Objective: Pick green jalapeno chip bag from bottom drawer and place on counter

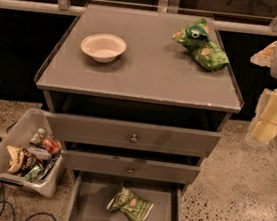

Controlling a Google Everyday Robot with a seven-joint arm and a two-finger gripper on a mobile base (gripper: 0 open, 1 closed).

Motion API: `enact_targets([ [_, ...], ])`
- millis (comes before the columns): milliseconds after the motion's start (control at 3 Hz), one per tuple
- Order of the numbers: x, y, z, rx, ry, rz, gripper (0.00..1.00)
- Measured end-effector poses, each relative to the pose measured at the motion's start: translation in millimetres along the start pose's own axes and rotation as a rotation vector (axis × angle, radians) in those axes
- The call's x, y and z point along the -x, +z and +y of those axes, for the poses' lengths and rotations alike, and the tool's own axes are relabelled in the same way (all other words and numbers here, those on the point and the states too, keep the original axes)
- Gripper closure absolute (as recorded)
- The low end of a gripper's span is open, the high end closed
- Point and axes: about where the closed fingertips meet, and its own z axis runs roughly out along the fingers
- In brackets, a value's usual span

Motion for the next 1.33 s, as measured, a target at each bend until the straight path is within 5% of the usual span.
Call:
enact_targets([
  [667, -2.6, 7.9, 3.1, 0.0, 0.002, -0.027, 0.0],
  [1333, -15.9, 71.4, 32.7, 0.036, -0.037, -0.171, 0.0],
])
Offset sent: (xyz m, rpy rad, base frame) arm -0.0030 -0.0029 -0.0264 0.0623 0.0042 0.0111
